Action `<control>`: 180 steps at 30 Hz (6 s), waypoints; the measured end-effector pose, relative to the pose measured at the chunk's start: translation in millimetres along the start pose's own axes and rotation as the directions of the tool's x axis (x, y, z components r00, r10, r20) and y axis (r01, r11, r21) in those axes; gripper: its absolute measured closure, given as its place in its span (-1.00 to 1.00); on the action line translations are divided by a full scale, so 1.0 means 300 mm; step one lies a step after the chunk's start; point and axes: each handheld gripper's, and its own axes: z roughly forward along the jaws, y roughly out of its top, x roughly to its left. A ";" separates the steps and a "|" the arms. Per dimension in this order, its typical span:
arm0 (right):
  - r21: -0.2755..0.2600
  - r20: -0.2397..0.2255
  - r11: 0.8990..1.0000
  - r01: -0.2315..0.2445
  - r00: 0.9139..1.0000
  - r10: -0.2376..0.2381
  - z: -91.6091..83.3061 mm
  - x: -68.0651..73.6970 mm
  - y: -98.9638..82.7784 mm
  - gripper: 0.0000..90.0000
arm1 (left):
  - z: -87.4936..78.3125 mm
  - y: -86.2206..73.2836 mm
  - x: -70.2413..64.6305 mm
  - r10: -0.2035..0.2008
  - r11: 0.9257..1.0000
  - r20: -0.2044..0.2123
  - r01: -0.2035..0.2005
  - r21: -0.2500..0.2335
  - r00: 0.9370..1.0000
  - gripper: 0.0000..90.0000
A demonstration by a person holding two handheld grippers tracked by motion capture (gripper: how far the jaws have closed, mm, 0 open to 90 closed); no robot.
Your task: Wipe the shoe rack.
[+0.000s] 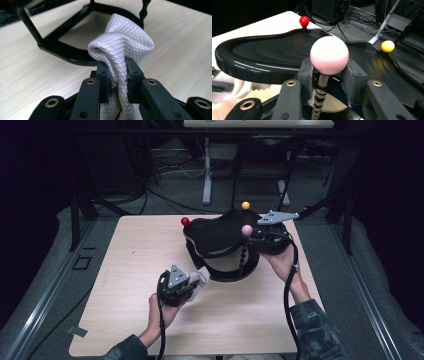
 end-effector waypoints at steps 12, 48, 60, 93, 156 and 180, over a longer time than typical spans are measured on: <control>-0.011 -0.005 1.000 -0.004 1.000 0.004 0.000 -0.004 -0.005 0.40 | 0.186 -0.004 -0.101 0.031 0.999 -0.021 -0.031 0.010 0.999 0.70; -0.038 -0.144 0.999 0.033 0.989 -0.038 -0.099 0.024 -0.069 0.42 | 0.318 -0.032 -0.202 0.037 0.999 -0.028 -0.037 0.006 0.999 0.70; -0.033 -0.159 0.998 0.053 0.986 -0.058 -0.097 0.016 -0.066 0.43 | 0.301 -0.057 -0.085 0.006 1.000 -0.083 -0.004 0.024 0.997 0.70; -0.065 -0.113 0.997 0.048 0.992 -0.056 -0.094 0.033 -0.084 0.43 | 0.346 -0.039 0.243 -0.129 0.990 -0.220 0.140 0.034 0.967 0.70; -0.063 -0.109 0.997 0.048 0.993 -0.054 -0.094 0.033 -0.083 0.43 | 0.285 -0.073 -0.071 -0.010 0.998 -0.034 0.012 0.056 0.999 0.70; -0.059 -0.099 0.997 0.043 0.994 -0.049 -0.092 0.039 -0.079 0.42 | 0.349 -0.004 -0.222 0.039 0.999 0.070 -0.041 0.026 0.997 0.70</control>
